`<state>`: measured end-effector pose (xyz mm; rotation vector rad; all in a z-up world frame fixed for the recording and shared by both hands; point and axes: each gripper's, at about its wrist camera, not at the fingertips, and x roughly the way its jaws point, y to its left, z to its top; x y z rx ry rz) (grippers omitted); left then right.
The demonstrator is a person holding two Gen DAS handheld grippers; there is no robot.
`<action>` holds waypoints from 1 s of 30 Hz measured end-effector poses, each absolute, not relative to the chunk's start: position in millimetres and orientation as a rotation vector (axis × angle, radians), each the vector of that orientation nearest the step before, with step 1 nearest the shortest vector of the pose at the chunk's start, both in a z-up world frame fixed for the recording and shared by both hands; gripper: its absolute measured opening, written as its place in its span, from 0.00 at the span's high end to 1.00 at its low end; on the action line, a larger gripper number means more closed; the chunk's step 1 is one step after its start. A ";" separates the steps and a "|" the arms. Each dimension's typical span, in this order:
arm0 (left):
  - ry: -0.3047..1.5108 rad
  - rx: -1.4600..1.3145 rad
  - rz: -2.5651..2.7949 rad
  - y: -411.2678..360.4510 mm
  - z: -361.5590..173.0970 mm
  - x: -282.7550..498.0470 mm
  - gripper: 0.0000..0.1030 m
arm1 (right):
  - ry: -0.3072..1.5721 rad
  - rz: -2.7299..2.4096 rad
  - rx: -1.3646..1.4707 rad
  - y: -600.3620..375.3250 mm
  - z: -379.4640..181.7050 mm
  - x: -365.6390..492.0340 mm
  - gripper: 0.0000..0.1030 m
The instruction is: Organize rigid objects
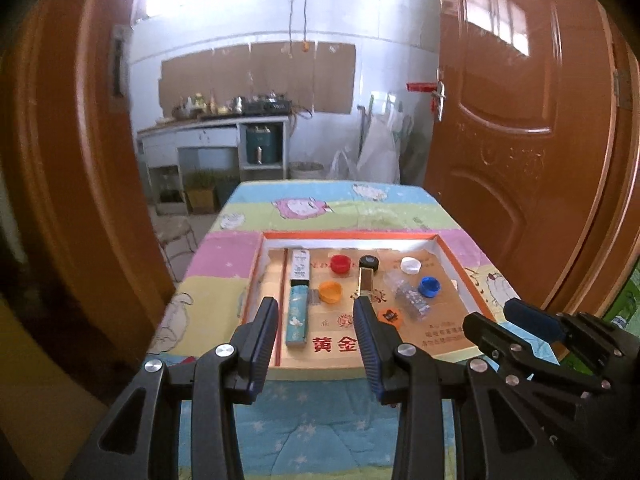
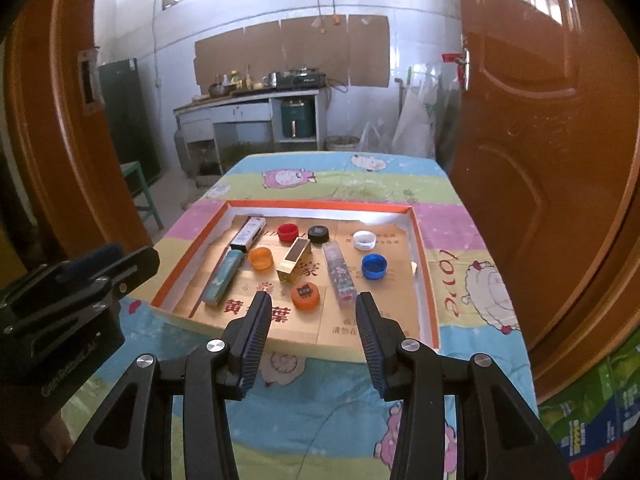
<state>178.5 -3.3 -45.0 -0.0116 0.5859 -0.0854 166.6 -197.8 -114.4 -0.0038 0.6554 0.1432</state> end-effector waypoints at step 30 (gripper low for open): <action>0.463 -0.002 -0.055 1.2 -15.9 68.3 0.62 | 0.482 0.055 0.000 -183.9 -71.8 49.5 0.56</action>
